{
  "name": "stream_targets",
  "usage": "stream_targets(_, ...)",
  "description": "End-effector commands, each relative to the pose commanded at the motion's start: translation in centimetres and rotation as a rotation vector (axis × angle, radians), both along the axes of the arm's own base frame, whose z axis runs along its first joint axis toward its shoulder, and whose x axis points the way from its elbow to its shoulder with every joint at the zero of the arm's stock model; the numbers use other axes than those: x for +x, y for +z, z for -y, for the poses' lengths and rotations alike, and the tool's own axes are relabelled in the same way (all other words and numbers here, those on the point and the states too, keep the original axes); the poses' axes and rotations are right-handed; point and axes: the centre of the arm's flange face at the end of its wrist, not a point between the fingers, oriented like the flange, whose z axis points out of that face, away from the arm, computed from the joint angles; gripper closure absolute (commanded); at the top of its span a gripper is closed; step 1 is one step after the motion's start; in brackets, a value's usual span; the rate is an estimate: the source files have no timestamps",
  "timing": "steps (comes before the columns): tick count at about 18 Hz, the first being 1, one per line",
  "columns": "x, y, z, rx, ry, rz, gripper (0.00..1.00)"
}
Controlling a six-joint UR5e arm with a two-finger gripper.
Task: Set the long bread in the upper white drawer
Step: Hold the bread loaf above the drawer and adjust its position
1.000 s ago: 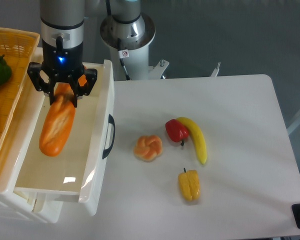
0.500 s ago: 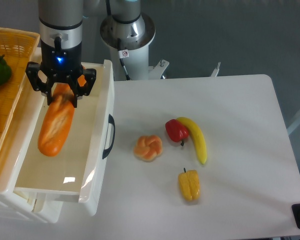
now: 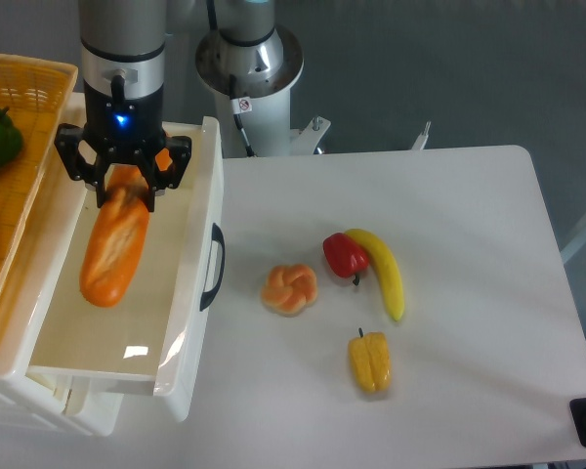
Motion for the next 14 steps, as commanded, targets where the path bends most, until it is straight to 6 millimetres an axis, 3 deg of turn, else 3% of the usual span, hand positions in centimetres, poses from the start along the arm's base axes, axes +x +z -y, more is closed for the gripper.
stream_targets(6,-1.0,-0.3,0.2,-0.005,0.017,0.001,0.4)
stream_targets(14,-0.9,-0.5,0.2,-0.008,0.016,0.004,0.41)
